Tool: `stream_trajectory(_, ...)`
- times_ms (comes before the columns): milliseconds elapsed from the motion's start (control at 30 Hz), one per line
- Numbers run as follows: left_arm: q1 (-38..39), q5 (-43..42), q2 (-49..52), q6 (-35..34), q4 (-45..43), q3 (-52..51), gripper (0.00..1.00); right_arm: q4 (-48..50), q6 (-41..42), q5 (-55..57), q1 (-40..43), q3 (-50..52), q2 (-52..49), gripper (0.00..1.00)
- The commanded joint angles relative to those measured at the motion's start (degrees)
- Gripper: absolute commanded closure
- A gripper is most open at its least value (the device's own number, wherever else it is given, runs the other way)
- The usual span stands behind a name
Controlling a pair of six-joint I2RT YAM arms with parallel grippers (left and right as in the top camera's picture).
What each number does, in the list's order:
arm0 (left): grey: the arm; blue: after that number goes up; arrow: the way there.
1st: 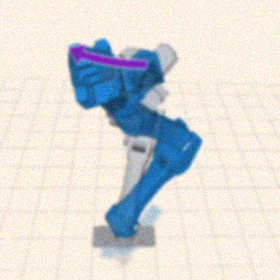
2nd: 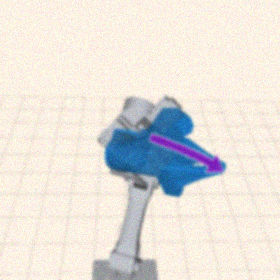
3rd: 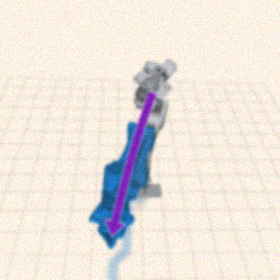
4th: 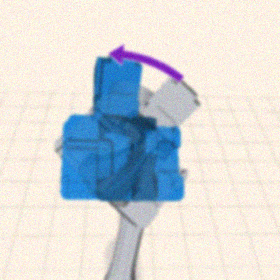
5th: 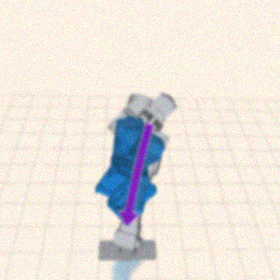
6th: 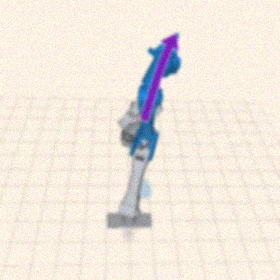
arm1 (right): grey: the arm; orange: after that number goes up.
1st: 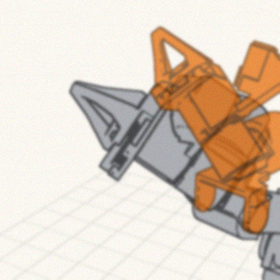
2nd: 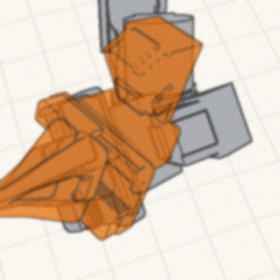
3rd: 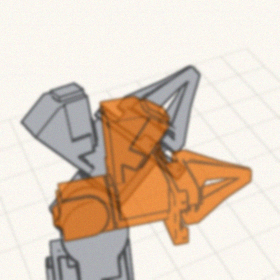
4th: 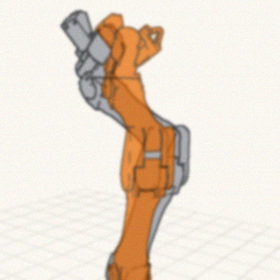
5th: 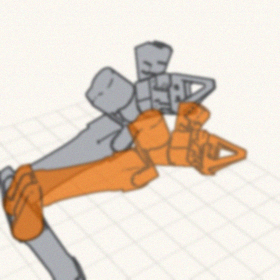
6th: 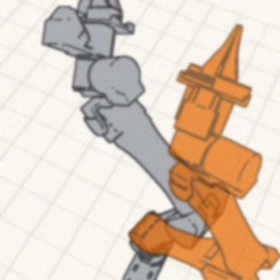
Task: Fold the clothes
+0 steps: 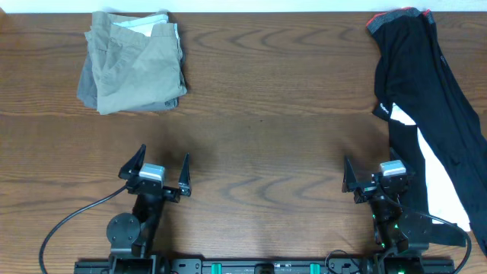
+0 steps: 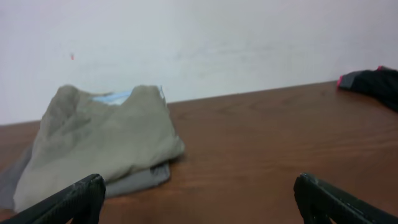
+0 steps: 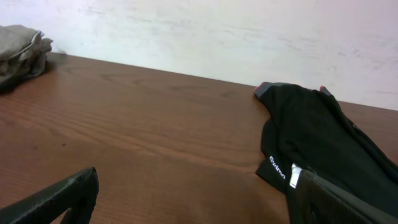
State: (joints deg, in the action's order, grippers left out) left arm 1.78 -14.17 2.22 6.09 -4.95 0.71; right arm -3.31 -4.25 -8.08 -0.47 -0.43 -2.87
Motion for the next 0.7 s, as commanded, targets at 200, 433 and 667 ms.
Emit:
stream_trajectory(200,-1.31,3.28,-2.14,0.70,3.54,-0.48,0.02,-0.26,-0.52,0.15,-0.24,0.11,0.35,0.01)
stream_trajectory(433,-1.38,3.69,-2.14,-0.20,8.28,-0.48,0.02,-0.26,-0.52,0.15,-0.24,0.11,0.35,0.01)
stream_trajectory(667,-1.40,3.72,-1.88,-0.17,8.13,-0.48,0.02,-0.26,-0.52,0.15,-0.24,0.11,0.35,0.01)
